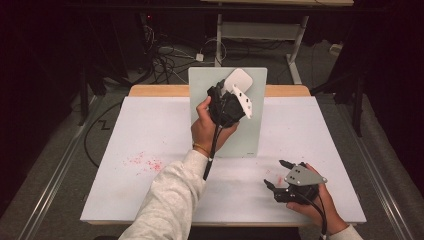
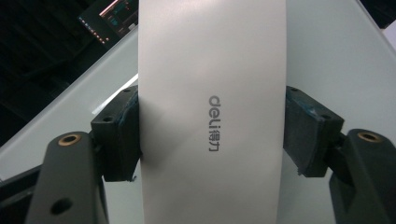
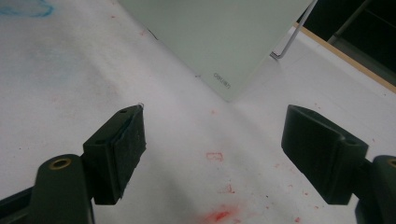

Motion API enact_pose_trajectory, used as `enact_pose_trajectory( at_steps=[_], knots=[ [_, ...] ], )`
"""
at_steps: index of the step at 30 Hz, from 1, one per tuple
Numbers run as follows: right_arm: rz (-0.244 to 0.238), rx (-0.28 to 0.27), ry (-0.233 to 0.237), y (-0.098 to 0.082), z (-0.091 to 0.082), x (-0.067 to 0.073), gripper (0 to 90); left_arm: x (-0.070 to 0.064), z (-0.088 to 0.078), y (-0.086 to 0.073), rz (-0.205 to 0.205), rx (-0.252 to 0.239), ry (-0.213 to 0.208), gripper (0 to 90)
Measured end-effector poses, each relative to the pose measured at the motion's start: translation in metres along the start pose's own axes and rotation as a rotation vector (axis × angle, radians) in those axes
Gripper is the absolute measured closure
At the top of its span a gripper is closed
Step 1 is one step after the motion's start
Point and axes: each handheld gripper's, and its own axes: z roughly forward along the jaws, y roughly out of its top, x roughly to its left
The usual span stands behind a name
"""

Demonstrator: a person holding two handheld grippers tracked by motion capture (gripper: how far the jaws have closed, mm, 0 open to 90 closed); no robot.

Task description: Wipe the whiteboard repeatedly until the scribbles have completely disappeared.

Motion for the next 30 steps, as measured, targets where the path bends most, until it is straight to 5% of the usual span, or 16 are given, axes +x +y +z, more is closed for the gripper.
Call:
enact_pose_trajectory(
  at_steps=[8, 12, 30],
  knots=[
    [-0.005, 0.003, 0.007, 0.000, 0.001, 0.001, 22.1, -0.023, 0.002, 0.004, 0.083, -0.009, -0.026, 29.0],
    [-0.005, 0.002, 0.007, -0.001, 0.001, 0.001, 22.0, -0.018, 0.001, 0.000, 0.073, -0.004, -0.041, 29.0],
    [-0.009, 0.007, 0.001, -0.001, 0.001, 0.002, 22.0, 0.048, -0.014, -0.057, -0.119, 0.011, 0.000, 29.0]
  ],
)
